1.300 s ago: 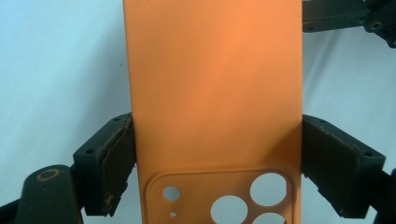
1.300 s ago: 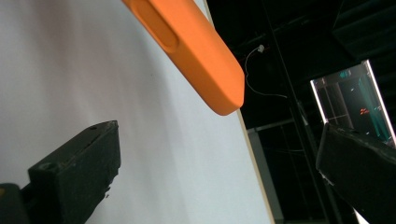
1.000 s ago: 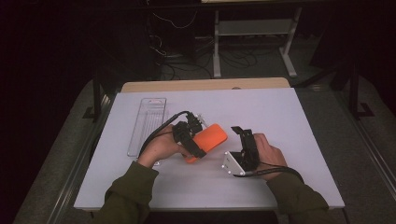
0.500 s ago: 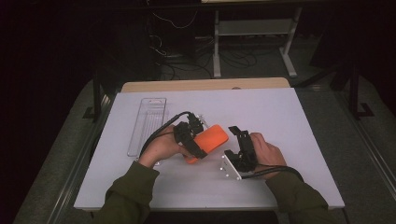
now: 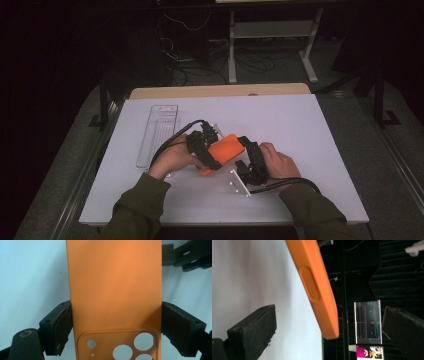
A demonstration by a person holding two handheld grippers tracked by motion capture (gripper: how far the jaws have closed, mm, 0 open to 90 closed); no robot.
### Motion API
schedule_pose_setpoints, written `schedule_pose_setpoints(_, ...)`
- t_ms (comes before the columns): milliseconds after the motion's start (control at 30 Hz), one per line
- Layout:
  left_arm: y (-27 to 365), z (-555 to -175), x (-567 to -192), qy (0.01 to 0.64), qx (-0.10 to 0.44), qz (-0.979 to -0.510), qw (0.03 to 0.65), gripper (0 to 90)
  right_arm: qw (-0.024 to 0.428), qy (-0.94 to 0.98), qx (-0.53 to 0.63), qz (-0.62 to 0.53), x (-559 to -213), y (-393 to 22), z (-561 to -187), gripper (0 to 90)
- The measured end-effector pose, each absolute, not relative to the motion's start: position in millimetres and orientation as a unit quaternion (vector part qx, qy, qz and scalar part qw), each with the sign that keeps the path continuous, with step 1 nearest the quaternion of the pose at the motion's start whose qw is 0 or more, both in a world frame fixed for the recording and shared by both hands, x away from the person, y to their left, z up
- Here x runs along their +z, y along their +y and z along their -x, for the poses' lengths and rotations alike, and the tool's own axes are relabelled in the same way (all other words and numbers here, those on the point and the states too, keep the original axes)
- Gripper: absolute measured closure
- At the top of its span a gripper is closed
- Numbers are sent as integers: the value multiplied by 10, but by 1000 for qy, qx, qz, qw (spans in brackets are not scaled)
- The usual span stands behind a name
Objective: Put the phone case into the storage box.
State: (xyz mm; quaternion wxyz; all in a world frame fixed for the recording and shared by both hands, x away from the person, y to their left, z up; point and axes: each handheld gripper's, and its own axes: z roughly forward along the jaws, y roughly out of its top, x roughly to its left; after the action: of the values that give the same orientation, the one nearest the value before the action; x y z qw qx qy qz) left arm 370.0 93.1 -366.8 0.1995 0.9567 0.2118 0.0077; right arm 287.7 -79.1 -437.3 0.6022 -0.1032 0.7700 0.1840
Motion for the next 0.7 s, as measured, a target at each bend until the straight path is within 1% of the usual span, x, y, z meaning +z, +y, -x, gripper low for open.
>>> schedule_pose_setpoints(167,908,-3682,-3697,227,6,-950,214,155,609,762,187,112,-4408,-721,-2891,0)
schedule_pose_setpoints(267,913,-3693,-3689,219,4,-954,207,154,610,762,178,128,-4414,-674,-2888,0)
schedule_pose_setpoints(567,901,-3700,-3678,212,6,-957,198,154,614,759,167,138,-4484,-585,-2837,67)
schedule_pose_setpoints(700,895,-3694,-3688,208,5,-959,193,154,620,755,162,139,-4480,-570,-2823,131)
